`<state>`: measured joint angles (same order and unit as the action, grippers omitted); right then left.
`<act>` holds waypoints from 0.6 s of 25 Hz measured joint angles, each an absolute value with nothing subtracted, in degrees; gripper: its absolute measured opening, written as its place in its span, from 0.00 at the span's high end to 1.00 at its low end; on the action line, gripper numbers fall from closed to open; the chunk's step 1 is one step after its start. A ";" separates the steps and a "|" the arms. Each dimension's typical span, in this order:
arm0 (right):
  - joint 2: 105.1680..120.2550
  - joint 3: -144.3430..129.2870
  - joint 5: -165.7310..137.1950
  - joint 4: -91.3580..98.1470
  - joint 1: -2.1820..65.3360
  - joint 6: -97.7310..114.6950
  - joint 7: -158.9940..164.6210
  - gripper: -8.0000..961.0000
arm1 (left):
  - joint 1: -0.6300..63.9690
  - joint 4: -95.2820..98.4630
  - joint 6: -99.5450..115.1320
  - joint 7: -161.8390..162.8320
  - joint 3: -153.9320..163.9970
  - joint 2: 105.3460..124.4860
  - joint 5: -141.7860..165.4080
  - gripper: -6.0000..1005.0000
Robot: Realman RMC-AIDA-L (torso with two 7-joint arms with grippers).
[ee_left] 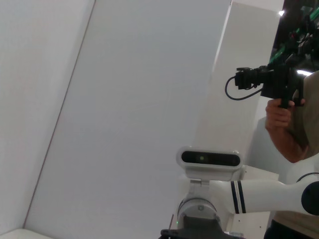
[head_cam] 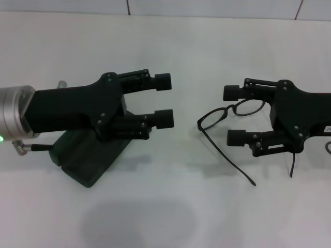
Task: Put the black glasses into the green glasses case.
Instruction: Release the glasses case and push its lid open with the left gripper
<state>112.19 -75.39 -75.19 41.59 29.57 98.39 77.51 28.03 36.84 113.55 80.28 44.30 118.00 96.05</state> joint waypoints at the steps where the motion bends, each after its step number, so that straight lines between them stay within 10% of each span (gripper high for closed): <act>1: 112.31 -75.38 -75.21 41.59 29.62 98.39 77.51 0.09 | 27.92 36.83 113.55 80.33 44.30 118.00 96.21 0.19; 15: 113.12 -75.28 -75.24 41.79 29.65 97.83 77.37 0.09 | 27.60 37.26 113.98 81.88 44.91 118.59 96.71 0.19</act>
<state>113.12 -75.29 -75.24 41.79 29.65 97.83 77.37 27.60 37.26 113.98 81.88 44.91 118.59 96.71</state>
